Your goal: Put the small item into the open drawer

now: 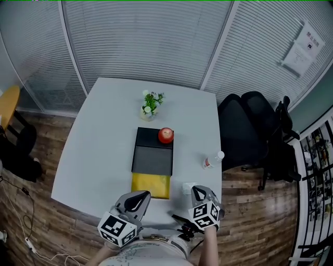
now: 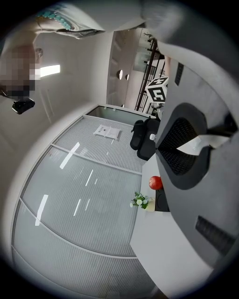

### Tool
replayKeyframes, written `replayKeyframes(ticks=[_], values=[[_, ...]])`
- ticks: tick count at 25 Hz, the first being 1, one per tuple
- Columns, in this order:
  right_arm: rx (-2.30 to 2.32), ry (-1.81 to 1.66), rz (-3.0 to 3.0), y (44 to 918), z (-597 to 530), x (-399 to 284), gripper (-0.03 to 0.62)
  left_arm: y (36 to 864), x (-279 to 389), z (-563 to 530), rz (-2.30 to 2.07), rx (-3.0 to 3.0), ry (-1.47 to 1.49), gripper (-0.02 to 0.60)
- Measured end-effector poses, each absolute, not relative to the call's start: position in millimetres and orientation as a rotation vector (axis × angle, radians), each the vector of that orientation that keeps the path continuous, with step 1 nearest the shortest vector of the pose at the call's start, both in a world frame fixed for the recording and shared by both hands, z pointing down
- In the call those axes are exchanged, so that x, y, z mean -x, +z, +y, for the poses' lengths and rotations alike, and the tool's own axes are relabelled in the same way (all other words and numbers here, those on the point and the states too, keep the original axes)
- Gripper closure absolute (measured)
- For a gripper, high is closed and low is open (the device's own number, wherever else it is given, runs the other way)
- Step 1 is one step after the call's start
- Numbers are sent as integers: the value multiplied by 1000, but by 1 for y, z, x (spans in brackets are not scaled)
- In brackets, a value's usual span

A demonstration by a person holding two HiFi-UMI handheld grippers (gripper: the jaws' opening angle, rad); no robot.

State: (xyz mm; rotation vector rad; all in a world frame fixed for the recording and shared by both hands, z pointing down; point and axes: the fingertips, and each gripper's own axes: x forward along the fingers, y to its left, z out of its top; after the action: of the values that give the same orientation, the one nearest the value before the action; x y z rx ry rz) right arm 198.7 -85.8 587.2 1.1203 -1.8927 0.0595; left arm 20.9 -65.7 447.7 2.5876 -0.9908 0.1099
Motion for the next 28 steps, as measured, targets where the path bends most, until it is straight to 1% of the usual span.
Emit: replayKeyframes(ticks=[12, 28], values=[[-916, 147, -1816, 652, -80, -213, 579, 460, -18, -59, -1025, -2555, 153, 584], [-762, 270, -1774, 717, -87, -220, 526, 471, -6, -52, -1056, -2512, 184, 584]])
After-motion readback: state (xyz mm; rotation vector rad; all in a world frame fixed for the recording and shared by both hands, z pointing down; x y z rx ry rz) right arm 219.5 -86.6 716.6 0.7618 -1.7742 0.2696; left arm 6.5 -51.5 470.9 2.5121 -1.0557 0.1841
